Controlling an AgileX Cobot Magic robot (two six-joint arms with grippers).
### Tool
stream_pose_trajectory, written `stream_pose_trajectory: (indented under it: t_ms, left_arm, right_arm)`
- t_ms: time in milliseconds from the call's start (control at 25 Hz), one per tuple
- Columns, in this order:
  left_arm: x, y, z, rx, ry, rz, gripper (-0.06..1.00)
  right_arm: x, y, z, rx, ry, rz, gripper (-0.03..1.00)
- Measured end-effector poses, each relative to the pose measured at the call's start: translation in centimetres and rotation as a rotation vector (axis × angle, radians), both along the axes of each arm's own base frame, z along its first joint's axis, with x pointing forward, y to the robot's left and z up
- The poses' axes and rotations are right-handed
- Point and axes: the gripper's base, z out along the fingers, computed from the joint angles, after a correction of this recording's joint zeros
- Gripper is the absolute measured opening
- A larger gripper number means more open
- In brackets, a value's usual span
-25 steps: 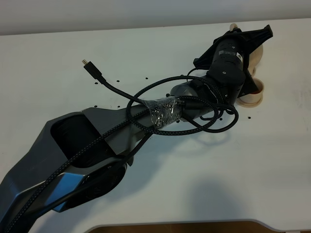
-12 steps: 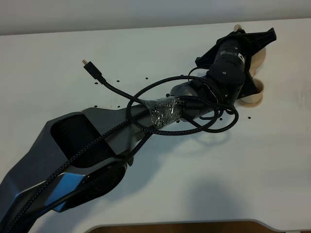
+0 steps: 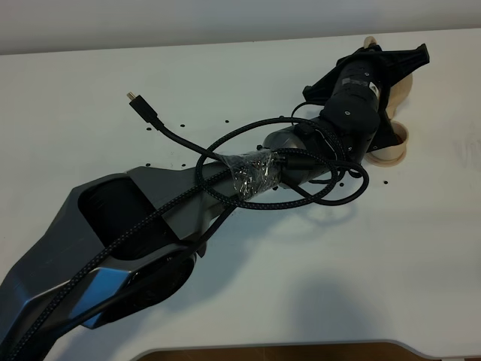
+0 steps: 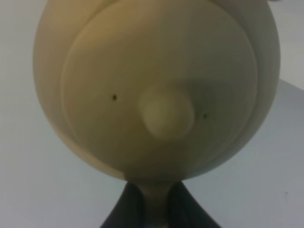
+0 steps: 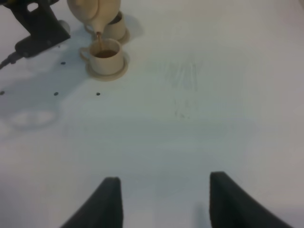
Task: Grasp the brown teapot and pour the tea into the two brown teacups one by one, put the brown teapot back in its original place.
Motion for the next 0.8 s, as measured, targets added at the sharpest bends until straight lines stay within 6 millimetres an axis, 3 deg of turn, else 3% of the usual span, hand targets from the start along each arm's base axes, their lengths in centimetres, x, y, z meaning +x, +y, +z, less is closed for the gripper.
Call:
stream_pose_trajectory:
  t_ms: [800]
  left_arm:
    - [-0.05, -0.33, 0.21, 0.01, -0.03, -0.043, 0.13]
  right_arm:
    - [0.0, 0.0, 0.0, 0.0, 0.0, 0.0, 0.41]
